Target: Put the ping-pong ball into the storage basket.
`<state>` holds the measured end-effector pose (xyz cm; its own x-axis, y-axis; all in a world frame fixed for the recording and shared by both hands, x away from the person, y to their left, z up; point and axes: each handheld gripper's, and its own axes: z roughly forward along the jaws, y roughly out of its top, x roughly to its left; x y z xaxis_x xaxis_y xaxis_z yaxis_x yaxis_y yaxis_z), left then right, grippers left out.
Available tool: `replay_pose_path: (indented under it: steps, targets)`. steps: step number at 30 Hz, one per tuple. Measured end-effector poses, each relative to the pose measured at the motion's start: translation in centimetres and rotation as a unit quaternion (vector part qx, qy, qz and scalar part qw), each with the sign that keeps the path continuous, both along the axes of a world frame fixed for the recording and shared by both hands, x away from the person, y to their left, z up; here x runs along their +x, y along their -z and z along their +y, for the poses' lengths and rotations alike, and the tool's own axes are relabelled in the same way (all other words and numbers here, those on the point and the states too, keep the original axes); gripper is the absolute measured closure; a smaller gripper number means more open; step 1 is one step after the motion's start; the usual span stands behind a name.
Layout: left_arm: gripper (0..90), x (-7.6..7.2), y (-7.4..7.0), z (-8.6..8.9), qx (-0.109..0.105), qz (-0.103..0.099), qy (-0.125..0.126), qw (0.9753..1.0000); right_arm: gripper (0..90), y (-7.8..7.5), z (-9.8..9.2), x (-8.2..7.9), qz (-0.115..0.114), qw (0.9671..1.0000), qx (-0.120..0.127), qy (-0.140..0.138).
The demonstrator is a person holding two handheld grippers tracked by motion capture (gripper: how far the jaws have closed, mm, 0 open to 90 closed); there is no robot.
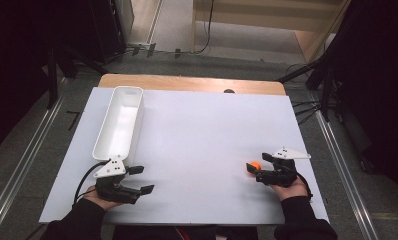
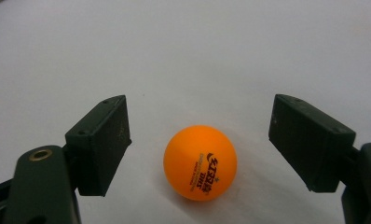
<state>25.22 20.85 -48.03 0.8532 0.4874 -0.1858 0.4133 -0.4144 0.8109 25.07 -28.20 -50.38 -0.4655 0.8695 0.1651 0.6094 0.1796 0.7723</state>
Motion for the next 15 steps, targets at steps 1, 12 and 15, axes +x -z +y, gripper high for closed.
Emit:
replay_pose_path:
  steps: [1,12,15]
  targets:
    - [23.1,0.0,0.0,0.0,0.000,0.000,0.000,1.0000,19.4,0.1,0.0,0.0,0.004,1.0000,0.000,0.001]
    - [23.1,0.0,0.0,0.0,-0.002,-0.001,0.001,1.0000,19.3,1.0,0.3,0.1,0.022,0.9994,-0.024,-0.013]
    - [23.1,0.0,0.0,0.0,-0.001,0.000,0.000,1.0000,19.3,1.1,0.4,0.1,0.026,0.9990,-0.033,-0.016]
